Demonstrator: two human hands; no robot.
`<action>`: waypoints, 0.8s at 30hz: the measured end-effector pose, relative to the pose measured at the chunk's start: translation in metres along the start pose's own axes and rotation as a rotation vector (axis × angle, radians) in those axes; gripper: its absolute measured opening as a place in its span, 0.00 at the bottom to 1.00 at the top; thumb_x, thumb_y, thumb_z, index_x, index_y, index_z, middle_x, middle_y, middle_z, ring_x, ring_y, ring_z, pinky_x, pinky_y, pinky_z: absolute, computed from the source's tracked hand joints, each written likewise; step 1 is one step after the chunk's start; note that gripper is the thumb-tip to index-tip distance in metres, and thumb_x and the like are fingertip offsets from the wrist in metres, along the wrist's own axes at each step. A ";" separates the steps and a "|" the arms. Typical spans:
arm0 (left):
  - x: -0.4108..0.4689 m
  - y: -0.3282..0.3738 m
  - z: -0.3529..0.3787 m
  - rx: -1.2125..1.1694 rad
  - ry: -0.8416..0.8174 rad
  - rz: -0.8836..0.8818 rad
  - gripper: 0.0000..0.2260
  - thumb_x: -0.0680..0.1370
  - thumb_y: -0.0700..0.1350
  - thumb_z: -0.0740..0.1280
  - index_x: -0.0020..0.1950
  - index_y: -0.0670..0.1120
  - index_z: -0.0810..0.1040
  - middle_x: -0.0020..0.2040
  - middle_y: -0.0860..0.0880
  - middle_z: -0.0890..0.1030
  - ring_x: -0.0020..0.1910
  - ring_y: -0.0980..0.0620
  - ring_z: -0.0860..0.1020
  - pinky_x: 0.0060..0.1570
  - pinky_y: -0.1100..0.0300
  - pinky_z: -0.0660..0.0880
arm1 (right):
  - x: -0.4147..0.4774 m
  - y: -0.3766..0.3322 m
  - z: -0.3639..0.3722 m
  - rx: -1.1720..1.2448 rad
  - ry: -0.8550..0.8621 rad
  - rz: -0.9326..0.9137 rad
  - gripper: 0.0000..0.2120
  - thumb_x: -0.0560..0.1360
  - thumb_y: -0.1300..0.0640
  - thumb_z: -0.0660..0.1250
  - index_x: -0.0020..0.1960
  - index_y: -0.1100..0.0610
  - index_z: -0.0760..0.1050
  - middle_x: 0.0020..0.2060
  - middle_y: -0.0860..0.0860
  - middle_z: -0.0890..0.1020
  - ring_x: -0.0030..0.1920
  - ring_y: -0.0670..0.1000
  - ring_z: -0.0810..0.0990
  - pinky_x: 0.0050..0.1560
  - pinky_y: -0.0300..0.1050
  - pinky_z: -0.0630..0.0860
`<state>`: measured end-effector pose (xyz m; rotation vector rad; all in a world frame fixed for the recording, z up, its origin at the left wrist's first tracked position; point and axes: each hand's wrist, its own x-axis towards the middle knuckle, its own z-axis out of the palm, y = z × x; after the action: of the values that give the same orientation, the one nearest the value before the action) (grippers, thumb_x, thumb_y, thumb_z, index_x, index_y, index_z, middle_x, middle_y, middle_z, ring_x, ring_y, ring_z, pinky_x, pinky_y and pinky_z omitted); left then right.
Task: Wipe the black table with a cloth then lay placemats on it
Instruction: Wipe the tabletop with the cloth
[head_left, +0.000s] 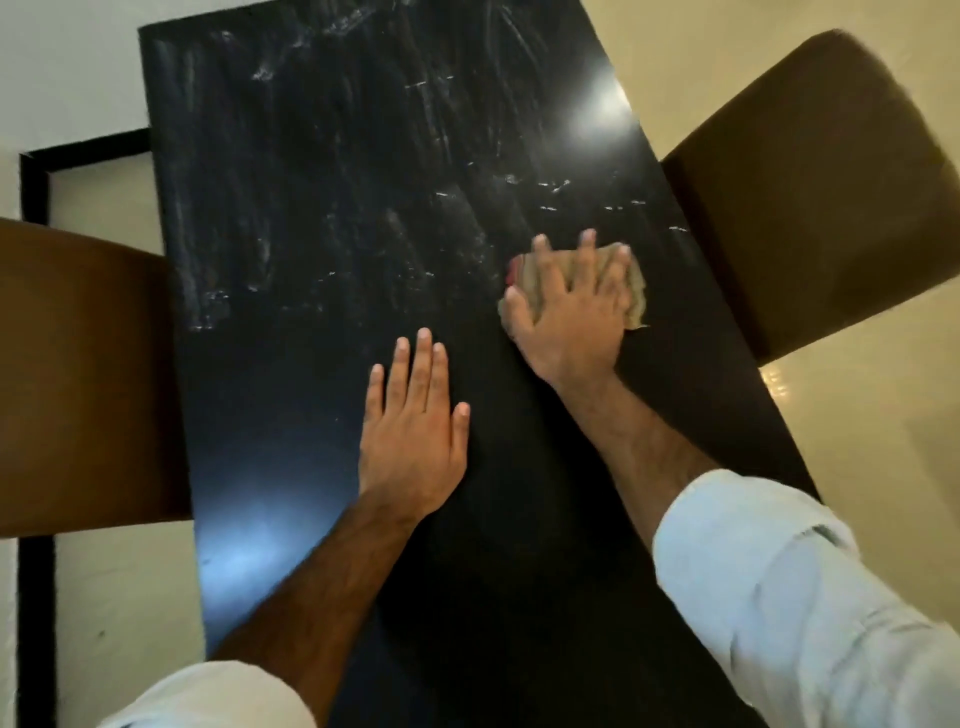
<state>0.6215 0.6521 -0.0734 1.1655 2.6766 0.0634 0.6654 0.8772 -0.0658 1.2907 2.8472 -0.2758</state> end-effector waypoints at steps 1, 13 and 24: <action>-0.001 -0.004 -0.002 -0.053 -0.002 0.005 0.34 0.87 0.59 0.44 0.90 0.44 0.41 0.90 0.45 0.38 0.89 0.47 0.38 0.87 0.40 0.47 | -0.015 -0.022 0.003 -0.004 -0.021 -0.067 0.37 0.82 0.27 0.51 0.88 0.39 0.54 0.88 0.58 0.53 0.86 0.72 0.47 0.82 0.73 0.58; -0.038 -0.172 -0.013 0.005 -0.032 -0.095 0.36 0.87 0.64 0.41 0.90 0.44 0.43 0.90 0.45 0.39 0.89 0.45 0.39 0.87 0.39 0.47 | -0.073 -0.029 0.003 -0.038 -0.081 0.122 0.39 0.82 0.25 0.48 0.88 0.38 0.47 0.89 0.58 0.49 0.86 0.73 0.45 0.80 0.79 0.56; -0.049 -0.208 -0.030 -0.397 -0.091 0.157 0.36 0.85 0.50 0.56 0.90 0.46 0.43 0.90 0.47 0.40 0.88 0.50 0.37 0.88 0.44 0.40 | -0.173 -0.192 0.034 -0.028 -0.166 -0.151 0.37 0.84 0.27 0.51 0.88 0.36 0.44 0.89 0.53 0.43 0.88 0.67 0.39 0.83 0.70 0.53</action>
<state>0.4983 0.4758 -0.0614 1.2069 2.3420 0.5277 0.6340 0.6188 -0.0556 0.9987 2.7984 -0.3265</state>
